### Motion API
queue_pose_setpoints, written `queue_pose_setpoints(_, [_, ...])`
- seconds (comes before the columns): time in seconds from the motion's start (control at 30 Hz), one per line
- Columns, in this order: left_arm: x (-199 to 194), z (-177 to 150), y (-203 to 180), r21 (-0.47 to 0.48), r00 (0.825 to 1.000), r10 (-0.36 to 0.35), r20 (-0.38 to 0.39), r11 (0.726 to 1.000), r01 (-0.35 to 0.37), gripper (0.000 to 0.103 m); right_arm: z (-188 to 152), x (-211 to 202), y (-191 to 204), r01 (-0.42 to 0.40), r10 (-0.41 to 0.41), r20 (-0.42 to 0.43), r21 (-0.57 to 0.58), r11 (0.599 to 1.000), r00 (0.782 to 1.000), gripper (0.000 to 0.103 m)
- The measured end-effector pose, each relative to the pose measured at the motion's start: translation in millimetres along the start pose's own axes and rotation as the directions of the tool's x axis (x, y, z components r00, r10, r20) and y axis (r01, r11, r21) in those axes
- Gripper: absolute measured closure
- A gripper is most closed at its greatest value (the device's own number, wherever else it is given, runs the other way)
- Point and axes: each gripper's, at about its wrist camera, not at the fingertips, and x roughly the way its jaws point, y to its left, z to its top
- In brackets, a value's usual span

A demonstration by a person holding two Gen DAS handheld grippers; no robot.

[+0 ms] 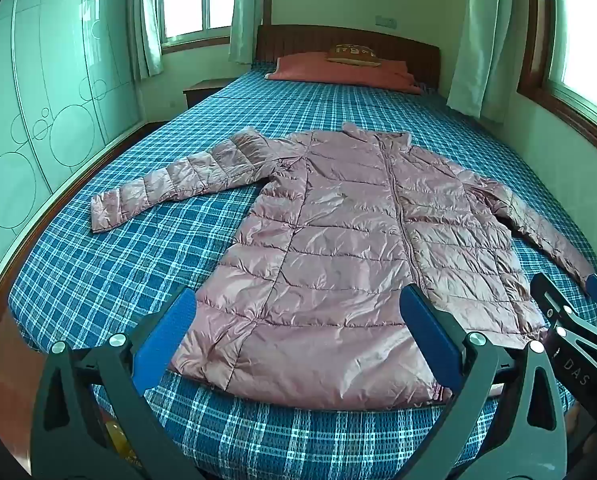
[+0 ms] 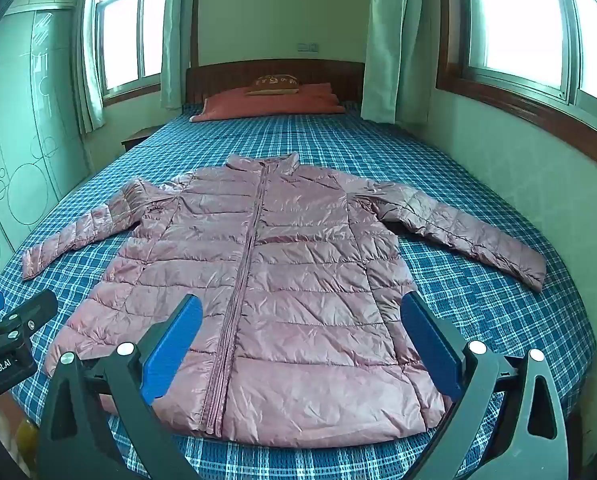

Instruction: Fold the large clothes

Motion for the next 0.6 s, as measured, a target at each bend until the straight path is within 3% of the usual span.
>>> queue_pose_setpoints(0.6, [0.5, -1.0, 0.6, 0.000, 1.000, 0.012, -0.012, 1.000, -0.012, 0.002, -1.1, 0.5, 0.3, -0.004, 0.004, -0.004, 0.002, 1.000, 1.000, 0.005])
